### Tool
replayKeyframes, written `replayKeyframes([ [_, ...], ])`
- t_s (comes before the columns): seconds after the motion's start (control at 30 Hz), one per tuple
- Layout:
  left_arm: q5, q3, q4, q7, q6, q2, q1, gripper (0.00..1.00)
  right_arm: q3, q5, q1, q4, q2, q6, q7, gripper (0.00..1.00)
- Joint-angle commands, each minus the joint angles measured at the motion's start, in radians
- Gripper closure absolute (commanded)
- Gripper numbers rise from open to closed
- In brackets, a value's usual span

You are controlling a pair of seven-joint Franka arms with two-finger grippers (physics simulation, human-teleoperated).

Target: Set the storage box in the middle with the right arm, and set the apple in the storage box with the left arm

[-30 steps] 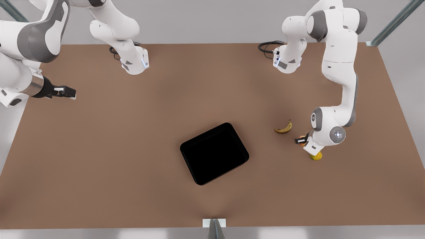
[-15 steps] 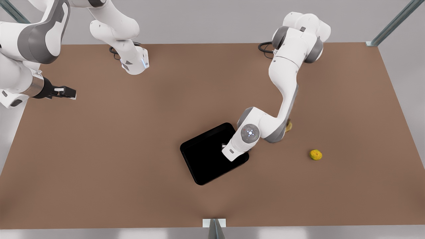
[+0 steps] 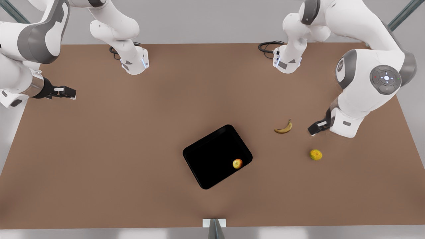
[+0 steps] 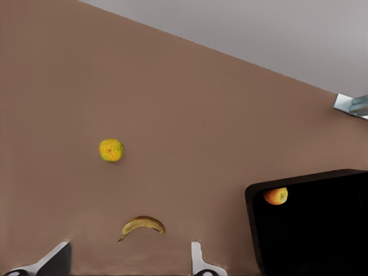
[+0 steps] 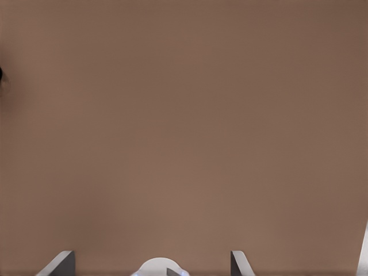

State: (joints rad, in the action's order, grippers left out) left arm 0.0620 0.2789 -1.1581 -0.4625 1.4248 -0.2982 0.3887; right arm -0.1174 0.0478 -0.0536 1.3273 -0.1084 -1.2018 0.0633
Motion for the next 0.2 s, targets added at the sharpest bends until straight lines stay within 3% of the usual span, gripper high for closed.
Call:
replayKeyframes([
  [0.0,-0.059,-0.041,-0.084,0.495,-0.184,0.088,-0.018,0.0,-0.001,0.0,0.0,0.0,0.001,0.001,0.004,0.0],
  [0.17,-0.051,-0.046,-0.072,0.49,-0.244,0.077,-0.018,0.0,-0.001,0.0,0.0,0.0,0.001,-0.001,0.004,0.0],
])
